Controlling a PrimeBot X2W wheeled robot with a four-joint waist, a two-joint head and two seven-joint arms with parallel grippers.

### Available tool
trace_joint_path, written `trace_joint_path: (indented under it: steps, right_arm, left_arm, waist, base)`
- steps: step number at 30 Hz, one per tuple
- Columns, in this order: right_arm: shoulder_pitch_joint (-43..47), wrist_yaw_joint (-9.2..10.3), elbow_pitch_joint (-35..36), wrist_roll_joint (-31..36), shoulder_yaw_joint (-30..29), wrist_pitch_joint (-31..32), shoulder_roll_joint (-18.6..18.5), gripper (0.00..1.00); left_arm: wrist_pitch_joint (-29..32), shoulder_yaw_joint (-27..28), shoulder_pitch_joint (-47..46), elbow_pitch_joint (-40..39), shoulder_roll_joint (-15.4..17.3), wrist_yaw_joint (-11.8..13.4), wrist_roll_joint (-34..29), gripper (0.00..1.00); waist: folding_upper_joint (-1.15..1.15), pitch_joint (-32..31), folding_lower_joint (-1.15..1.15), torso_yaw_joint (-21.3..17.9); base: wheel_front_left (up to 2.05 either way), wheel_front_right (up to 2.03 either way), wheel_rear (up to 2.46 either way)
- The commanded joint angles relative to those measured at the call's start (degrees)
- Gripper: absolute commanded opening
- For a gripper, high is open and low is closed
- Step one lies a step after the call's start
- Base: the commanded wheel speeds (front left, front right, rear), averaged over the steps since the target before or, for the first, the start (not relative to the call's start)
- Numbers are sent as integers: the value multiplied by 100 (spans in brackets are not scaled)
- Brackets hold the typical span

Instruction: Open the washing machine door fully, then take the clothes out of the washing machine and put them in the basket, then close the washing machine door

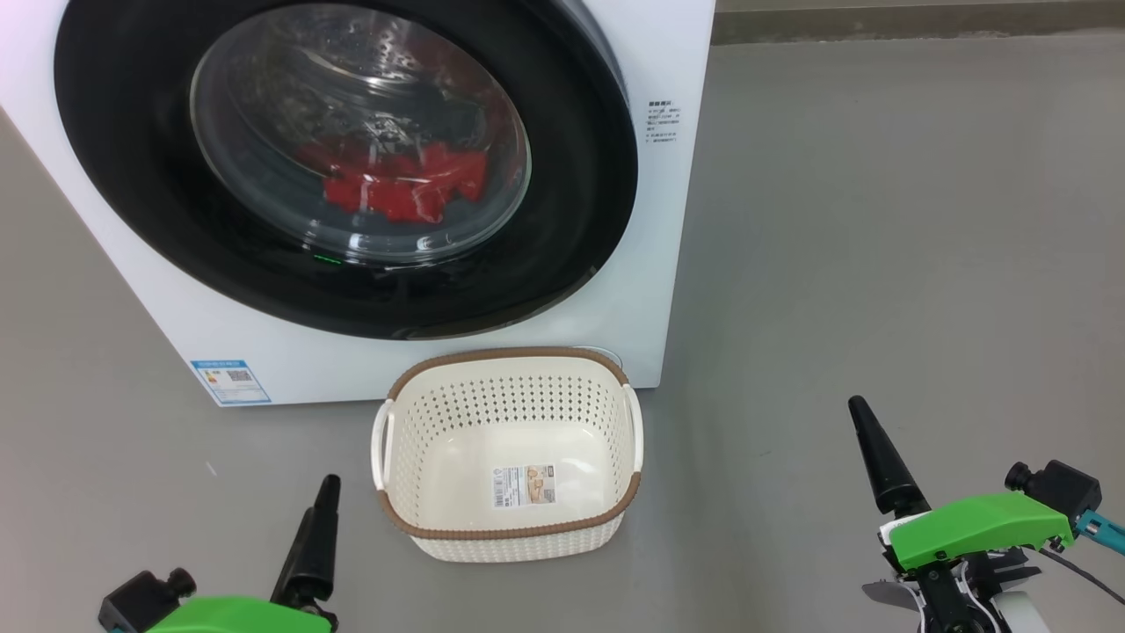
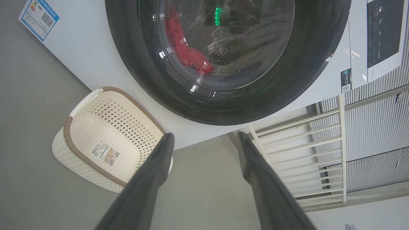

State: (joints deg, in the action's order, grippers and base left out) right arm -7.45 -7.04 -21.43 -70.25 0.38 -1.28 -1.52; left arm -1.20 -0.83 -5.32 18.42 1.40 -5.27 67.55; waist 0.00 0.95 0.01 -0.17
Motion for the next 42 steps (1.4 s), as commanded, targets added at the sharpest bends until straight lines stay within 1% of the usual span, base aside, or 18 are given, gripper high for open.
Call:
trace_joint_path:
  steps: [1, 12, 22, 31, 42]
  right_arm:
    - [-300, -16, 163, 176, 67, -63, -64, 100]
    - [-402, -20, 220, 1279, 91, -244, -74, 100]
    - [-476, -24, 284, 2280, 93, -408, -83, 100]
    - [-582, -27, 281, 2879, 232, -556, -91, 100]
    - [-722, -31, 230, 3668, 260, -737, -101, 100]
  left_arm:
    - [-77, 33, -295, -184, 75, 34, -186, 100]
    - [-257, -131, -401, -208, 84, 178, -1188, 100]
    - [-421, -251, -497, -141, 94, 280, -1837, 100]
    - [-568, -337, -613, -166, 102, 360, -2376, 100]
    - [-748, -444, -747, -210, 112, 438, -3081, 100]
  waist:
    - [0, 0, -1, 0]
    - [0, -12, -1, -1]
    - [0, -30, -1, 5]
    - [0, -35, -1, 4]
    - [0, -23, -1, 10]
  base:
    - [0, 0, 0]
    - [0, 0, 0]
    - [0, 0, 0]
    - [0, 0, 0]
    - [0, 0, 0]
